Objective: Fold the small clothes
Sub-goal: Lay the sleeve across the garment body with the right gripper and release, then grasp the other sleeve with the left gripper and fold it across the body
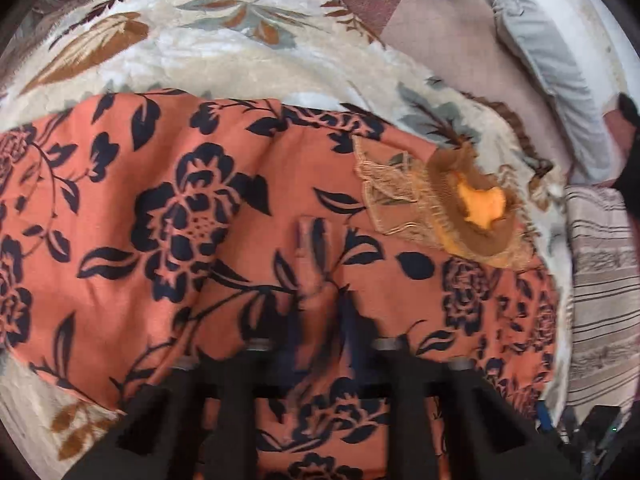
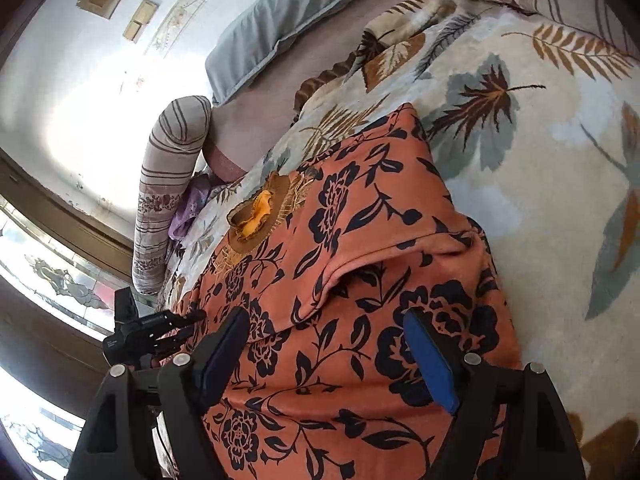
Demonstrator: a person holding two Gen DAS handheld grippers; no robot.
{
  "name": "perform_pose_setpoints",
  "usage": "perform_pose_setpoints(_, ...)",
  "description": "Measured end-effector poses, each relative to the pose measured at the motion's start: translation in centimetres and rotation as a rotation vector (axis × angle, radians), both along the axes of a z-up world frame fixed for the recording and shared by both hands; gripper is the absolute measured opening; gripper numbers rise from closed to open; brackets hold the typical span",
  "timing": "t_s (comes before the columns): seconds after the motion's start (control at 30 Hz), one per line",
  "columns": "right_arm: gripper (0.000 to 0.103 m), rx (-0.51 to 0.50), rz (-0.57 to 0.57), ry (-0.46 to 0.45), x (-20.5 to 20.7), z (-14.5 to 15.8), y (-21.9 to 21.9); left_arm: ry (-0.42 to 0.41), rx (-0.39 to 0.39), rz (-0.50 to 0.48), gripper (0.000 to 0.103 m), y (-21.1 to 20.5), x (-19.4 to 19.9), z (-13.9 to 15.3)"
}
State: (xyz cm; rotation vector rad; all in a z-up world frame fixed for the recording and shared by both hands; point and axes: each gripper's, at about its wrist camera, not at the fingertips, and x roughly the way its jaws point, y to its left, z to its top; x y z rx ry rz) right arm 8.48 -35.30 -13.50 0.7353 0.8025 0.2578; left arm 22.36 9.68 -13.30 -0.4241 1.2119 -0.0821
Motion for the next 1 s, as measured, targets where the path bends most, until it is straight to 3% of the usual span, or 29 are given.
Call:
perform_pose_setpoints(0.1, 0.082, -0.004, -0.015, 0.001, -0.1, 0.0, -0.4, -0.104, -0.024, 0.043, 0.006, 1.1, -0.9, 2.5)
perform_pose_setpoints(0.17, 0.082, -0.001, -0.037, -0.014, -0.3, 0.6, -0.9, -0.229, 0.022, 0.078, 0.006, 1.6, -2.7, 5.3)
perform_pose_setpoints(0.2, 0.082, 0.005, -0.046, -0.026, -0.4, 1.1, -1.3, -0.250, 0.024, 0.081, 0.006, 1.8, -3.3, 5.6)
perform_pose_setpoints(0.23, 0.082, 0.013, -0.049, -0.035, -0.2, 1.4, -1.7, -0.231, 0.021, 0.061, 0.006, 1.7, -3.4, 5.1)
perform_pose_setpoints(0.3, 0.082, 0.022, -0.052, -0.034, 0.8, 2.0, -2.2, -0.169, 0.109, 0.032, 0.006, 0.9, -3.0, 3.0)
perform_pose_setpoints(0.37, 0.083, 0.039, -0.044, -0.023, 2.4, 2.7, -2.3, -0.114, 0.137, 0.009, 0.007, 0.5, -2.7, 0.7)
perform_pose_setpoints(0.5, 0.085, 0.146, 0.057, -0.030, 6.6, 3.3, -1.6, -0.129, 0.146, 0.013, 0.008, 0.3, -2.8, 0.0)
perform_pose_setpoints(0.57, 0.093, 0.233, 0.087, 0.079, 10.0, 0.2, -2.0, -0.116, 0.128, 0.016, 0.008, 0.6, -2.6, -0.1)
perform_pose_setpoints(0.63, 0.087, 0.256, -0.001, 0.206, 11.5, -3.0, -3.2, -0.112, 0.117, 0.019, 0.010, 0.5, -2.2, -0.2)
perform_pose_setpoints(0.8, 0.089, 0.266, 0.042, 0.041, 12.5, 1.7, -2.9, -0.133, 0.131, -0.003, 0.010, 0.4, -2.3, -0.3)
perform_pose_setpoints(0.87, 0.094, 0.236, 0.018, 0.058, 14.3, 1.0, -3.2, -0.137, 0.126, -0.002, 0.010, 0.4, -2.5, -0.2)
perform_pose_setpoints(0.93, 0.092, 0.166, -0.029, 0.186, 16.7, -2.8, -4.3, -0.140, 0.107, -0.001, 0.010, 0.6, -2.6, -0.2)
perform_pose_setpoints(1.0, 0.092, 0.241, -0.086, 0.128, 15.9, -2.6, -5.1, -0.144, 0.104, -0.025, 0.015, 0.8, -2.9, 0.3)
